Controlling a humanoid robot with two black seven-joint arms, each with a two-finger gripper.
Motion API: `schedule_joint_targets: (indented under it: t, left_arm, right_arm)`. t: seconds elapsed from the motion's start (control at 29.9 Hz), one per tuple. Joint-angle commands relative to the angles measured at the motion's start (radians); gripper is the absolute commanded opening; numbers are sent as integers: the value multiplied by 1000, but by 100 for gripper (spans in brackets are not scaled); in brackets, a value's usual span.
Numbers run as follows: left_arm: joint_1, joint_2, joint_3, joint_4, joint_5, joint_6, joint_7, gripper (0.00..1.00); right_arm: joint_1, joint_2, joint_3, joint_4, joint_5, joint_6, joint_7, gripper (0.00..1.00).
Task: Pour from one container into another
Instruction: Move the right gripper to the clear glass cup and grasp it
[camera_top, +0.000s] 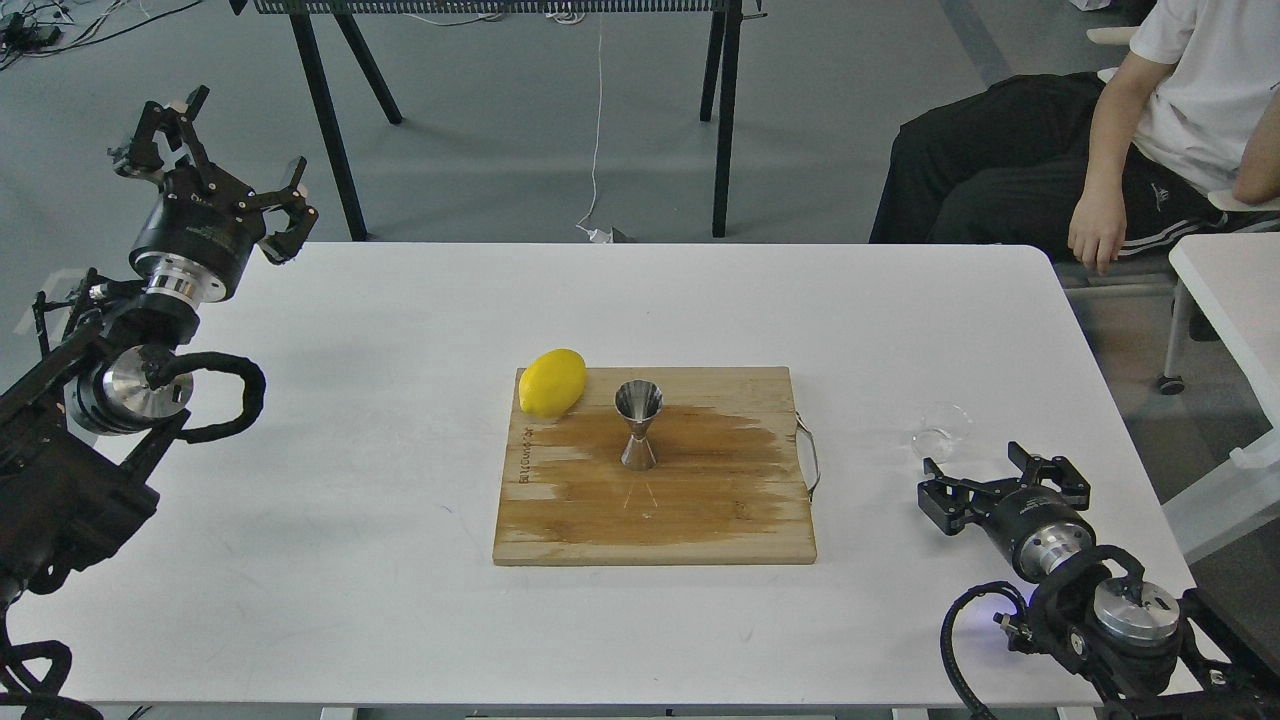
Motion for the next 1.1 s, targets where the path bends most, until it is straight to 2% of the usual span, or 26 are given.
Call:
schedule_joint_targets:
  t: [0.0, 0.47, 0.8, 0.9, 1.07]
  left_arm:
    - [-1, 0, 0, 0, 0, 0, 0, 100]
    - [-1, 0, 0, 0, 2, 0, 0, 100]
    - [-1, -1, 17, 0, 2, 0, -9, 100]
    - [-1, -1, 17, -2, 2, 0, -9, 100]
    - [-2, -1, 17, 0, 2, 0, -9, 100]
  right_arm:
    - [22, 1, -14, -22, -19, 0, 0, 96]
    - [97, 39, -48, -114, -24, 4, 0, 92]
    - [112, 41, -68, -134, -24, 42, 2, 77]
    - [111, 41, -65, -137, -24, 69, 0, 67]
    - [105, 39, -62, -135, -22, 86, -3, 57]
